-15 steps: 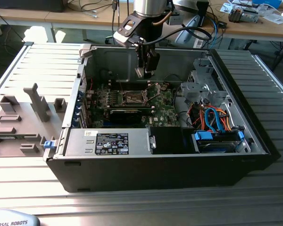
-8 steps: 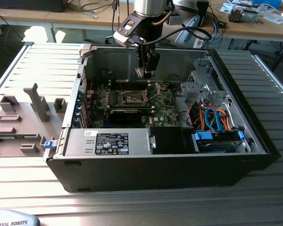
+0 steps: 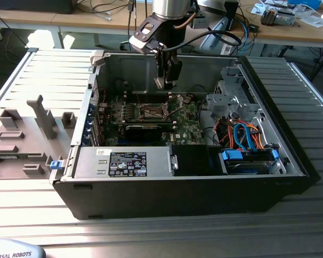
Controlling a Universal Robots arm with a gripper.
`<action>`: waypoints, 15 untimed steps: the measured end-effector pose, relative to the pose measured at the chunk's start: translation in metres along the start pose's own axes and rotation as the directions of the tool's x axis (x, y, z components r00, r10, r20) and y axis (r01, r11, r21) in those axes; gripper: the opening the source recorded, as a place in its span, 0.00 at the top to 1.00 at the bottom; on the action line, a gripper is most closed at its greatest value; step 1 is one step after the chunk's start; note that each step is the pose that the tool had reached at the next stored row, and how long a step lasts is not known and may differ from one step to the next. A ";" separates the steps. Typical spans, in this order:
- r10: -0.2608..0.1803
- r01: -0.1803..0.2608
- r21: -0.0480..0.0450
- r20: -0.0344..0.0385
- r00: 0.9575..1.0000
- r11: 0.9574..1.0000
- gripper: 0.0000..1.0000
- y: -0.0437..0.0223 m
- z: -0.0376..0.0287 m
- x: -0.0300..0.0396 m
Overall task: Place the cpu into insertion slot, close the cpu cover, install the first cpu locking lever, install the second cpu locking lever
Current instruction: 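Place the cpu into insertion slot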
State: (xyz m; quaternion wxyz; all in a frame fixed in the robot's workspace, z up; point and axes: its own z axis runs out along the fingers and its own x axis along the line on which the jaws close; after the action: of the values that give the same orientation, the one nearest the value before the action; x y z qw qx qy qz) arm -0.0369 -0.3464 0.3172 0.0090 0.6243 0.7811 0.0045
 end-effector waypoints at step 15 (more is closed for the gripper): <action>0.040 -0.040 0.000 0.001 0.999 0.999 0.46 0.0000 0.0001 0.0000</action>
State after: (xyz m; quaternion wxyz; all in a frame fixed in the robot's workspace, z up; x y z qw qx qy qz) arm -0.0369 -0.3464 0.3171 0.0093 0.6398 0.7684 0.0041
